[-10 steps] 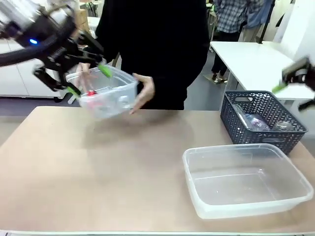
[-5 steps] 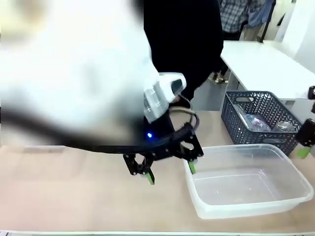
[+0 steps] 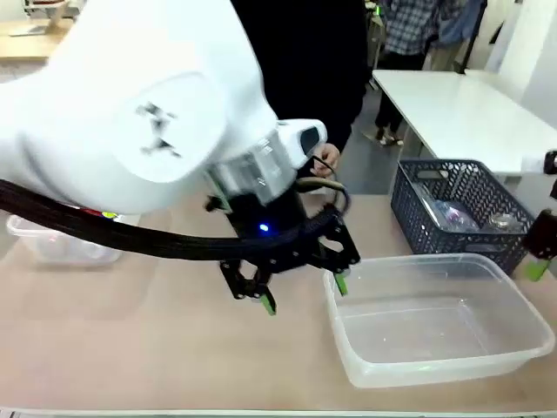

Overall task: Sort the waste into each basket.
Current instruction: Pick up the Organizing box on the right side of the table and lift it.

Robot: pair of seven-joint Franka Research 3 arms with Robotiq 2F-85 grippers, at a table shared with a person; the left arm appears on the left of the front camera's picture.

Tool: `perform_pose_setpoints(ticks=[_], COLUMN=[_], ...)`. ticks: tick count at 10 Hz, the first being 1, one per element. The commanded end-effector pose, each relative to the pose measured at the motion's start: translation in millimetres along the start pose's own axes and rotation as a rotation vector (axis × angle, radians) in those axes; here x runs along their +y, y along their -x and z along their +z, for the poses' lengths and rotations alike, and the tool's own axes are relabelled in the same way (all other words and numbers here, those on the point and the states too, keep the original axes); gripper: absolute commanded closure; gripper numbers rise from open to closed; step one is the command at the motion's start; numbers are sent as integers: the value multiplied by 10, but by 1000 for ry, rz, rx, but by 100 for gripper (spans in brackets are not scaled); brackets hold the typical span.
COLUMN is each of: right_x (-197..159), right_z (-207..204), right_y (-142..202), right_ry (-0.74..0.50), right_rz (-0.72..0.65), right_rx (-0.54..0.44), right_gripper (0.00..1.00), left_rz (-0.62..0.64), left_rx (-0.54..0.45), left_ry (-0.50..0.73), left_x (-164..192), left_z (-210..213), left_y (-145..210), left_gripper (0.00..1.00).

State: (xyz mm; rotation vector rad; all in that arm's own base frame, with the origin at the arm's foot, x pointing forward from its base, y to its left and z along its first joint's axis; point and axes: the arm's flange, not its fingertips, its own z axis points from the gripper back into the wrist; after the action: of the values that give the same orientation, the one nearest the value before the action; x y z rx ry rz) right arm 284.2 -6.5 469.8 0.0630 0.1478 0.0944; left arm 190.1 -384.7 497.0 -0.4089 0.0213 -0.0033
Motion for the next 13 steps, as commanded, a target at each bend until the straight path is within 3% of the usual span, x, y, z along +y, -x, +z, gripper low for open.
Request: perform_pose_setpoints(ticks=[1, 2, 3, 5, 7, 8, 9, 10, 11, 12, 13], right_x=[111, 62, 14, -55, -171, -187, -175, -154, -142, -142, -141], right_z=[-285, -520, -731, -1176, -1380, -1421, -1463, -1489, -1504, -1497, -1477], right_y=[-214, -222, -221, -233, -179, -173, -188, -194, -202, -199, -189], right_ry=[30, 41, 10, 63, 60, 64, 92, 105, 117, 119, 114], right_rz=[31, 14, 51, -20, -72, -61, -41, -33, -33, -37, -42], right_rx=[61, 87, 131, 191, 152, 131, 148, 151, 154, 150, 144], right_gripper=[0, 0, 0, 0, 0, 14, 57, 71, 100, 100, 100], left_rz=[-53, -91, -139, -145, -140, -134, -127, -127, -123, -119, -114], left_rx=[21, -11, 46, 56, 59, 54, 54, 36, 41, 38, 39], left_ry=[-33, -81, -146, -203, -251, -266, -256, -252, -250, -247, -248], left_x=[-397, -610, -759, -840, -787, -759, -744, -731, -722, -710, -695], left_z=[-427, -686, -893, -1201, -1391, -1450, -1487, -1497, -1503, -1507, -1512], left_y=[-80, -143, -176, -208, -244, -269, -272, -259, -262, -268, -273], left_gripper=[2, 2, 2, 2, 2, 60, 62, 100, 100, 100, 89])
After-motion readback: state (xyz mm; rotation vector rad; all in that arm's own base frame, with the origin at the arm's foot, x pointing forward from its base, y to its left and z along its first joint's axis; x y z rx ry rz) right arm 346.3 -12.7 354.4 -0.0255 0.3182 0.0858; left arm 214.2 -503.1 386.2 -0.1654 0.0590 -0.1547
